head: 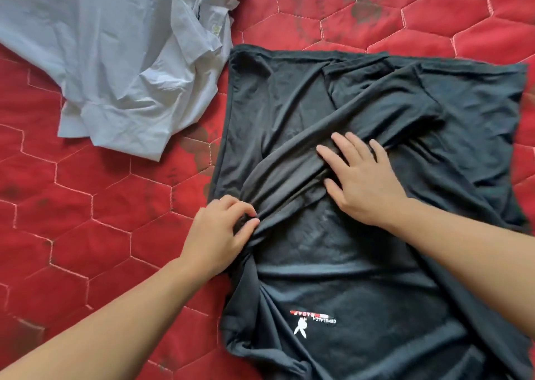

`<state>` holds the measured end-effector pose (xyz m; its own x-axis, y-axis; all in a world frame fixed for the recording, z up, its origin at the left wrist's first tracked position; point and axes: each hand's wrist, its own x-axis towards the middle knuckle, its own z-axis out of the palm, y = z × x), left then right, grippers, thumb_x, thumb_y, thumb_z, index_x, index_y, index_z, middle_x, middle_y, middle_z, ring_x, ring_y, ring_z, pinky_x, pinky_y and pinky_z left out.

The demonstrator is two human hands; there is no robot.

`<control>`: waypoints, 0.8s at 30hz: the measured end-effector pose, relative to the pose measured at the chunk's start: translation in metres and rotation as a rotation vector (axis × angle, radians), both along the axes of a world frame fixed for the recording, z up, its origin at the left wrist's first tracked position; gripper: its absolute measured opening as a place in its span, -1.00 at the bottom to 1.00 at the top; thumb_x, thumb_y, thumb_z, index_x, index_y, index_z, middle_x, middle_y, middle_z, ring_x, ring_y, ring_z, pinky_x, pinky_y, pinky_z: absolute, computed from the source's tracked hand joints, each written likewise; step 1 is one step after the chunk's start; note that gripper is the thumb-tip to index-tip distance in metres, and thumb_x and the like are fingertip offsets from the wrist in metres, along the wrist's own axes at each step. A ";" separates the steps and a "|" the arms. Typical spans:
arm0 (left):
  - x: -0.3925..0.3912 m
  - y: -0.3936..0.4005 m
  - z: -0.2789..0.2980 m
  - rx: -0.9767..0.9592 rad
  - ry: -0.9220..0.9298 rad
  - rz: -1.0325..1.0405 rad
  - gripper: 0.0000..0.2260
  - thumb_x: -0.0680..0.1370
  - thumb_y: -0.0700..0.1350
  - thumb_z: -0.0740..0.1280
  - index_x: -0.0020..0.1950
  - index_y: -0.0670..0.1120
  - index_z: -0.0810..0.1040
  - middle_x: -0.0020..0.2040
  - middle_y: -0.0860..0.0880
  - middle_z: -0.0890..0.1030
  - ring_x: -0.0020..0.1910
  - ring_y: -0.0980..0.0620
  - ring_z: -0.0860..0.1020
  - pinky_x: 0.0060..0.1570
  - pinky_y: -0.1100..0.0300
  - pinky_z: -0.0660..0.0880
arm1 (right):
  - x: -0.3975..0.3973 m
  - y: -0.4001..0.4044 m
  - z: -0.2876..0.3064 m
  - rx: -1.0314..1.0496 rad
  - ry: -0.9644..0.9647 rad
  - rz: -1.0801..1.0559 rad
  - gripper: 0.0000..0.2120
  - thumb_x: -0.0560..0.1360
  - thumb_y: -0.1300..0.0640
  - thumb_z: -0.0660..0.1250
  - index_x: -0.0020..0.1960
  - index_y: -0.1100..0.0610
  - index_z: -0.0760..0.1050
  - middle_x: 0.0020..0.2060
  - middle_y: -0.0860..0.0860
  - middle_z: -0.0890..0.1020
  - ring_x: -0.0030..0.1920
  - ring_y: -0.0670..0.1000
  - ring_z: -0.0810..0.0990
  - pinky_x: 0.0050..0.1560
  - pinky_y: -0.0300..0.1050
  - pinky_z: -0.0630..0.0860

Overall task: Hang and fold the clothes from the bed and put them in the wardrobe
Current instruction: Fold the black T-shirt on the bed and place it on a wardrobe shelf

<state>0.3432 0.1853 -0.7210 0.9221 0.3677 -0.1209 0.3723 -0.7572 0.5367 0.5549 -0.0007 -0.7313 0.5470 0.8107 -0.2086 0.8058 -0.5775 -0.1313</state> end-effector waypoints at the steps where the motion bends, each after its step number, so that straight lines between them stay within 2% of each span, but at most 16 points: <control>1: -0.007 -0.002 0.000 -0.064 0.018 -0.007 -0.87 0.52 -0.03 0.40 0.03 0.00 0.61 -0.05 0.08 0.52 -0.06 0.04 0.53 0.02 0.04 0.49 | -0.009 0.000 0.003 0.016 0.000 -0.018 -0.40 0.52 -0.07 0.26 0.51 0.05 0.24 0.51 0.14 0.24 0.51 0.17 0.17 0.45 0.23 0.07; 4: -0.025 -0.011 0.003 -0.215 -0.037 0.199 -0.80 0.52 -0.09 0.41 0.13 0.03 0.55 -0.04 0.13 0.50 -0.13 0.23 0.49 0.00 0.31 0.44 | -0.051 -0.004 0.019 0.119 0.016 0.082 -0.45 0.41 -0.01 0.36 0.37 0.12 0.44 0.36 0.18 0.44 0.38 0.21 0.38 0.36 0.22 0.26; 6: -0.036 -0.018 0.007 -0.270 -0.077 0.440 -0.80 0.51 -0.12 0.39 0.11 0.07 0.52 -0.08 0.12 0.52 -0.16 0.23 0.50 -0.10 0.42 0.39 | -0.092 -0.010 0.032 0.187 0.119 0.118 -0.65 0.40 -0.03 0.35 0.13 0.11 0.55 0.08 0.11 0.58 0.12 0.19 0.56 0.10 0.08 0.42; 7: -0.044 -0.021 0.008 -0.279 -0.083 0.540 -0.81 0.50 -0.14 0.39 0.07 0.07 0.52 -0.12 0.10 0.54 -0.17 0.22 0.51 -0.14 0.44 0.37 | -0.116 -0.012 0.039 0.183 0.219 0.091 -0.76 0.43 -0.08 0.32 -0.02 0.06 0.54 -0.08 0.06 0.59 -0.03 0.17 0.59 -0.07 0.00 0.42; 8: -0.052 -0.022 0.009 -0.295 -0.075 0.608 -0.83 0.50 -0.16 0.38 0.03 0.07 0.52 -0.15 0.09 0.56 -0.17 0.22 0.51 -0.16 0.43 0.36 | -0.140 -0.012 0.045 0.137 0.324 0.042 -0.76 0.46 -0.16 0.28 -0.14 0.02 0.49 -0.20 0.01 0.58 -0.14 0.15 0.60 -0.18 -0.05 0.39; 9: -0.061 -0.022 0.011 -0.326 -0.051 0.633 -0.83 0.49 -0.17 0.38 -0.01 0.08 0.53 -0.18 0.09 0.58 -0.18 0.22 0.52 -0.17 0.41 0.37 | -0.166 -0.009 0.047 0.088 0.400 -0.014 -0.68 0.45 -0.27 0.22 -0.18 -0.01 0.42 -0.25 -0.03 0.58 -0.17 0.12 0.60 -0.23 -0.07 0.38; 10: -0.069 -0.021 0.012 -0.365 -0.009 0.606 -0.82 0.47 -0.18 0.39 -0.04 0.10 0.53 -0.20 0.11 0.59 -0.18 0.23 0.53 -0.17 0.40 0.37 | -0.193 -0.006 0.046 0.039 0.457 -0.091 -0.59 0.40 -0.38 0.17 -0.16 -0.03 0.38 -0.23 -0.05 0.59 -0.15 0.08 0.60 -0.22 -0.06 0.41; 12: -0.079 -0.017 0.013 -0.377 0.104 0.410 -0.77 0.42 -0.20 0.41 -0.04 0.11 0.54 -0.21 0.16 0.60 -0.18 0.24 0.52 -0.17 0.45 0.37 | -0.243 0.000 0.044 -0.004 0.524 -0.251 -0.45 0.26 -0.49 0.18 0.03 -0.12 0.35 -0.06 -0.12 0.53 -0.03 0.02 0.56 -0.09 -0.02 0.47; 14: -0.080 -0.008 0.012 -0.267 0.182 0.214 -0.78 0.41 -0.20 0.41 -0.02 0.07 0.60 -0.20 0.16 0.61 -0.22 0.18 0.49 -0.13 0.34 0.41 | -0.279 0.004 0.042 -0.078 0.481 -0.277 -0.28 0.21 -0.40 0.35 0.26 -0.07 0.35 0.03 -0.08 0.48 0.02 0.04 0.51 -0.03 0.02 0.48; 15: -0.078 -0.001 0.012 -0.218 0.202 0.156 -0.80 0.42 -0.20 0.39 -0.03 0.05 0.62 -0.19 0.13 0.63 -0.21 0.12 0.50 -0.10 0.22 0.45 | -0.289 0.004 0.041 -0.062 0.408 -0.283 -0.30 0.22 -0.27 0.46 0.27 -0.02 0.40 -0.01 -0.04 0.51 -0.03 0.07 0.53 -0.07 0.02 0.50; 16: -0.075 0.007 0.012 -0.183 0.216 0.107 -0.82 0.43 -0.20 0.38 -0.04 0.04 0.64 -0.18 0.08 0.65 -0.19 0.05 0.52 -0.09 0.13 0.47 | -0.297 0.003 0.039 0.008 0.339 -0.323 -0.38 0.23 -0.11 0.53 0.23 0.02 0.48 -0.07 -0.02 0.56 -0.09 0.09 0.57 -0.12 0.02 0.51; 17: -0.071 0.016 0.012 -0.156 0.221 0.068 -0.82 0.44 -0.20 0.37 -0.04 0.03 0.65 -0.17 0.03 0.65 -0.18 -0.01 0.54 -0.09 0.09 0.48 | -0.301 0.001 0.037 0.080 0.357 -0.389 -0.51 0.28 0.05 0.54 0.18 0.06 0.54 -0.13 -0.01 0.61 -0.13 0.10 0.60 -0.12 0.02 0.52; 19: -0.062 0.033 0.012 -0.095 0.198 0.007 -0.80 0.44 -0.23 0.36 -0.01 -0.01 0.66 -0.12 -0.03 0.64 -0.17 -0.05 0.52 -0.07 0.10 0.46 | -0.311 -0.005 0.036 0.311 0.480 -0.556 -0.75 0.44 0.22 0.41 0.10 0.08 0.59 -0.17 -0.04 0.67 -0.16 0.05 0.62 -0.06 -0.03 0.51; 21: -0.053 0.047 0.014 -0.053 0.165 -0.020 -0.78 0.42 -0.27 0.35 -0.01 -0.05 0.66 -0.15 -0.02 0.58 -0.20 -0.01 0.45 -0.12 0.16 0.36 | -0.322 -0.011 0.039 0.532 0.626 -0.814 -0.85 0.52 0.25 0.30 -0.03 0.06 0.60 -0.29 -0.13 0.64 -0.27 -0.12 0.57 -0.13 -0.25 0.46; 22: -0.050 0.052 0.016 -0.050 0.157 -0.006 -0.78 0.41 -0.29 0.34 -0.05 -0.05 0.66 -0.20 0.00 0.55 -0.22 0.00 0.43 -0.17 0.19 0.31 | -0.326 -0.013 0.041 0.597 0.690 -0.932 -0.85 0.53 0.23 0.26 -0.12 0.06 0.57 -0.35 -0.14 0.59 -0.32 -0.15 0.51 -0.19 -0.30 0.42; 24: -0.047 0.058 0.018 -0.102 0.184 0.063 -0.76 0.40 -0.32 0.32 -0.18 0.01 0.63 -0.34 0.06 0.50 -0.31 0.02 0.42 -0.27 0.22 0.24 | -0.331 -0.017 0.043 0.660 0.848 -1.124 -0.83 0.46 0.18 0.18 -0.30 0.13 0.43 -0.45 -0.12 0.43 -0.37 -0.12 0.35 -0.27 -0.21 0.35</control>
